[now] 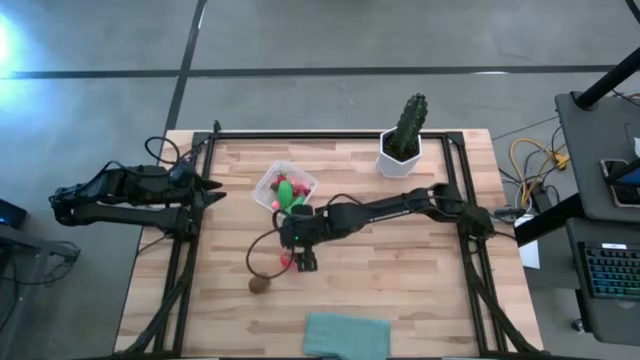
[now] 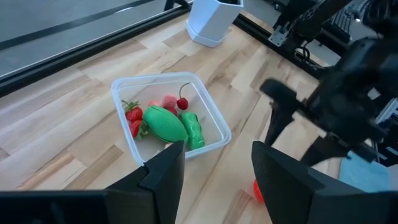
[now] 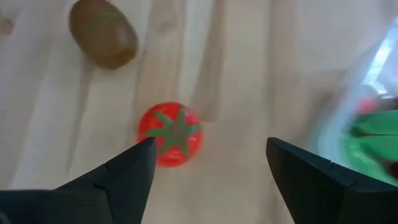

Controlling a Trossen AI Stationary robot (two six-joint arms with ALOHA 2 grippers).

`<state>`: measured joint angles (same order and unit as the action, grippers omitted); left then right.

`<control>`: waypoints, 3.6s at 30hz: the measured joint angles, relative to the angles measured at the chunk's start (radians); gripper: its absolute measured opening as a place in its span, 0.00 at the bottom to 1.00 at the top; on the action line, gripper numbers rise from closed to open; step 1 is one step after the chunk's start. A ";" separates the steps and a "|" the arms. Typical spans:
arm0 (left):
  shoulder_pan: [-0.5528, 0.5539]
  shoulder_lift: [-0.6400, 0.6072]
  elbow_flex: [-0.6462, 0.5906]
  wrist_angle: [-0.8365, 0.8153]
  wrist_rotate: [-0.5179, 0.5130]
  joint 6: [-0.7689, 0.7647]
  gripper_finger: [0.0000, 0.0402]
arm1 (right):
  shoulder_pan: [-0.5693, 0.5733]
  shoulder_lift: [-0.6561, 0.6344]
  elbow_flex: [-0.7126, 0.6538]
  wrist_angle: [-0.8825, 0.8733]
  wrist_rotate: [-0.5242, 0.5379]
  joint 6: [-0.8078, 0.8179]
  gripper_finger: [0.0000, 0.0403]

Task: Pick and placing Produce into tupperware
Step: Put the red tomato into the transparent bin, then put the brown kiwi into the transparent bin

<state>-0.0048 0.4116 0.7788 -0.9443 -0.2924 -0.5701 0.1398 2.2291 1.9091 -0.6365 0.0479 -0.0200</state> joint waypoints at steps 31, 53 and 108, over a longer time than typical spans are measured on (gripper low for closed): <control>-0.001 -0.001 0.000 -0.018 0.011 0.000 0.43 | 0.037 0.165 0.000 0.156 -0.021 0.130 0.78; 0.000 0.000 0.000 -0.017 0.011 0.000 0.43 | 0.037 0.163 0.000 0.147 -0.020 0.140 0.66; -0.001 0.004 0.000 -0.017 0.254 0.000 0.43 | -0.069 0.156 0.313 -0.238 0.055 -0.158 0.81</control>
<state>-0.0056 0.4159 0.7784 -0.9618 -0.0381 -0.5697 0.0711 2.3855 2.2223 -0.8747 0.1027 -0.1778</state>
